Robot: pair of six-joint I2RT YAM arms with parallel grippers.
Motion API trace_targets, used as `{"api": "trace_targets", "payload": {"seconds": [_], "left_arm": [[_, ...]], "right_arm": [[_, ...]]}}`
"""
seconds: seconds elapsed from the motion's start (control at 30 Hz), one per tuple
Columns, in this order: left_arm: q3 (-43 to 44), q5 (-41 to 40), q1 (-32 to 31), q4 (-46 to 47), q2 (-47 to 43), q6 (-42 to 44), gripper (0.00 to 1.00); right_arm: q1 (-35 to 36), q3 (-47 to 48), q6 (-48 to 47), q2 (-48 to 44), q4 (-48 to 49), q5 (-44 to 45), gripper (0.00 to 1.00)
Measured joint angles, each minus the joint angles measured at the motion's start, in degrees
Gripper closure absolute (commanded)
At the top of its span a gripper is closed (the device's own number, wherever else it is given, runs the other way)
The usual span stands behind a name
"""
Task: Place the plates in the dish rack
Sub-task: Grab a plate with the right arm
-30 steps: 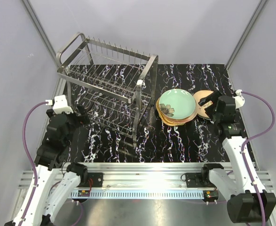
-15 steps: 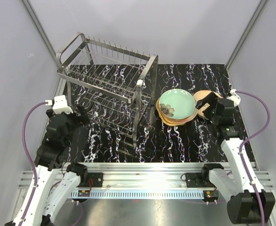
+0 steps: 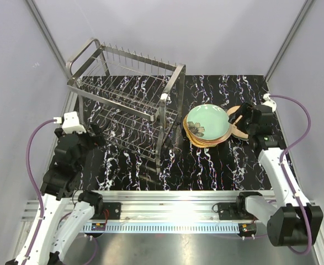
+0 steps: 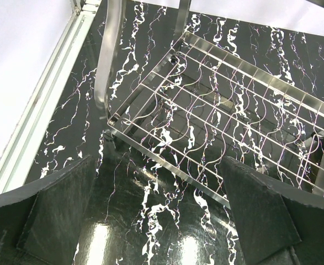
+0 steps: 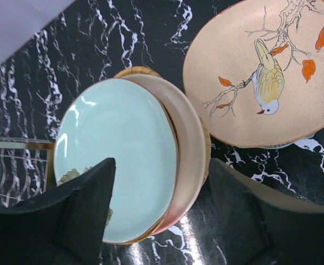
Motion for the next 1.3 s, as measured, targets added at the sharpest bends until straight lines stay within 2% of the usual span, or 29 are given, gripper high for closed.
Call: {"api": "trace_targets", "payload": {"seconds": [0.1,0.3,0.8,1.07,1.2,1.3], "left_arm": [[0.0,0.0,0.0,0.0,0.0,0.0,0.01],[0.0,0.4,0.0,0.0,0.0,0.0,0.01],[0.0,1.6,0.0,0.0,0.0,0.0,0.01],[0.0,2.5,0.0,0.0,0.0,0.0,0.01],[0.0,3.4,0.0,0.0,0.0,0.0,0.01],[0.0,3.8,0.0,0.0,0.0,0.0,0.01]], "right_arm": [[0.0,0.7,-1.1,3.2,-0.5,-0.6,0.44],[0.0,1.1,-1.9,7.9,-1.6,-0.6,0.51],[0.0,1.0,-1.8,12.5,-0.5,-2.0,0.5],[0.0,1.0,-1.4,14.2,2.9,-4.9,0.53],[0.0,0.8,-1.3,15.8,3.6,-5.6,0.57],[0.0,0.8,-1.1,16.6,3.7,-5.8,0.67]]}}
